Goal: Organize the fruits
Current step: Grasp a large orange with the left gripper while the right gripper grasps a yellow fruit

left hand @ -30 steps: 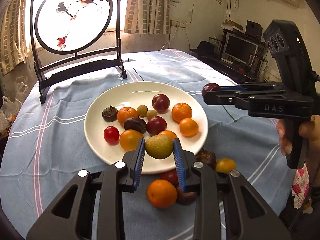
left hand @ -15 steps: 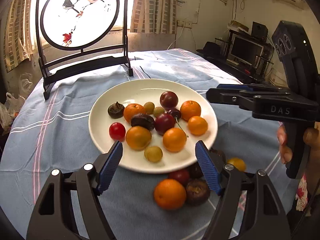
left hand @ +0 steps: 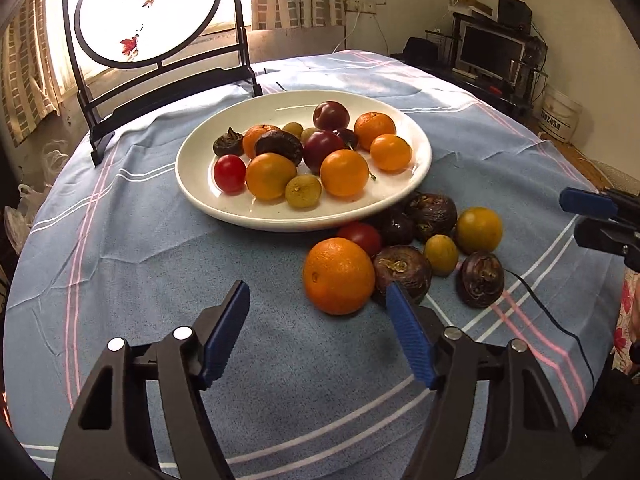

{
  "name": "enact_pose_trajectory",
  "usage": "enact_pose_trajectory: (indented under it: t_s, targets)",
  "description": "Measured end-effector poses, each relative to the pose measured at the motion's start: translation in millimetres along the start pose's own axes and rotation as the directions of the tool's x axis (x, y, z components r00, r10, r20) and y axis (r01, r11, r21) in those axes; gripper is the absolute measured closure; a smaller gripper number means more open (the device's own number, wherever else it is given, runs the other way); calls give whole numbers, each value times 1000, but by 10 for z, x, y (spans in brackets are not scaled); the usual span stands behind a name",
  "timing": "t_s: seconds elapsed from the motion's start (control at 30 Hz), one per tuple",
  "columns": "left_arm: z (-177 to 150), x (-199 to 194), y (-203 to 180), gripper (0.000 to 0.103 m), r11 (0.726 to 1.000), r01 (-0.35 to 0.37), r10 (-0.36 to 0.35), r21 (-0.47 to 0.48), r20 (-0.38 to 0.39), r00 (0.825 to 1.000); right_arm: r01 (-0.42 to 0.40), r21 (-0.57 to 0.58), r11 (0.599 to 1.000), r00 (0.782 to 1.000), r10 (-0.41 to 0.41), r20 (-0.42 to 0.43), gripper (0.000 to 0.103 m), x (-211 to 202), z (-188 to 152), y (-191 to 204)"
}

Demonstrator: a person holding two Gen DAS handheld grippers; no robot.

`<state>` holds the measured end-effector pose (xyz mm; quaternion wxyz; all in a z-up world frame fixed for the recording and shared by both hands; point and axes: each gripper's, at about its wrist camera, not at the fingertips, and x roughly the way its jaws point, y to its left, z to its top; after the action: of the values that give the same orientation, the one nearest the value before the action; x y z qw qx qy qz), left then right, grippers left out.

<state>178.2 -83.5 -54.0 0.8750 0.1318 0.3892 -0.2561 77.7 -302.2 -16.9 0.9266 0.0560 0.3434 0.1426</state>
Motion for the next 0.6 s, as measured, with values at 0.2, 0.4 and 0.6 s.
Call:
enact_pose_trajectory:
  t_s: [0.2,0.4,0.6]
  targets:
    - [71,115,-11,56,998,64,-64,-4,-22,998,-13,7,1000,1000,13,-7,54,-14,-40,-24]
    - [72,248,267,49,964,223,-231,-143,-44,972,-19,9,1000,1000,19,-11,54,7,-28,-18]
    - [52,266,281,62,941,293,-303,-170,-35,952,7,19,1000,1000,-6,-28,54,45,-34,-88]
